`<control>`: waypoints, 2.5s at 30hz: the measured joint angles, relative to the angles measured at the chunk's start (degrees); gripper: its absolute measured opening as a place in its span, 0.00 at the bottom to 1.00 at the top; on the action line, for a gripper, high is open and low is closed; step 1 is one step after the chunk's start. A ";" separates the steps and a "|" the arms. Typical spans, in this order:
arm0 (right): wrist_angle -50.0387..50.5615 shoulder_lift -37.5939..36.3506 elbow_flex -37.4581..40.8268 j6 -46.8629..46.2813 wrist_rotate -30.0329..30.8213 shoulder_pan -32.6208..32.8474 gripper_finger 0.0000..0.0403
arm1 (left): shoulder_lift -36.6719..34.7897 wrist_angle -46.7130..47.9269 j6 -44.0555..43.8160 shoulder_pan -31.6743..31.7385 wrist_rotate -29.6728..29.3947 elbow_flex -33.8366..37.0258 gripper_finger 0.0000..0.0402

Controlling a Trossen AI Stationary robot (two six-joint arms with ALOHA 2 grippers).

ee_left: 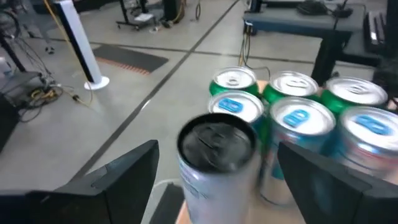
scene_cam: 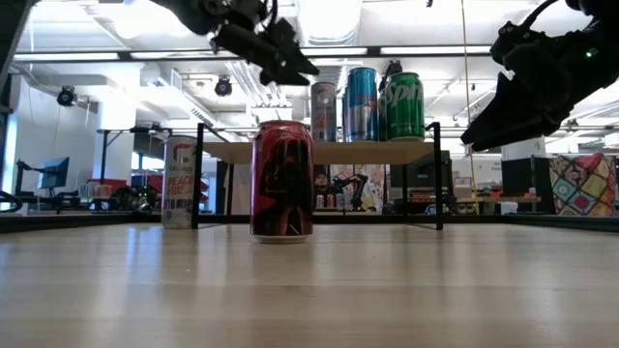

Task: Place canned beverage on shelf
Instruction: Put the top white pink soda can on the shelf aligned with the other white pink soda can

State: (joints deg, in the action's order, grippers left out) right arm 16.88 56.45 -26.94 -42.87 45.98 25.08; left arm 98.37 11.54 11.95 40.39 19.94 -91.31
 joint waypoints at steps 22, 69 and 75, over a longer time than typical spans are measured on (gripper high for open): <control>-1.48 0.00 0.00 0.98 0.02 0.00 0.81 | -44.04 -4.70 -6.42 -18.95 -23.01 42.28 0.79; -3.50 -0.02 0.00 2.38 -1.10 0.02 0.81 | -57.56 1.76 -13.50 -13.67 -40.65 68.74 0.79; -3.55 -0.02 0.00 2.36 -1.57 0.06 0.81 | -54.46 0.14 -10.93 -10.12 -35.92 68.74 0.79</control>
State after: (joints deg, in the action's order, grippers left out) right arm 13.33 56.42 -26.94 -40.51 44.41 25.14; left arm 43.90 11.67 1.02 30.27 -15.97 -22.57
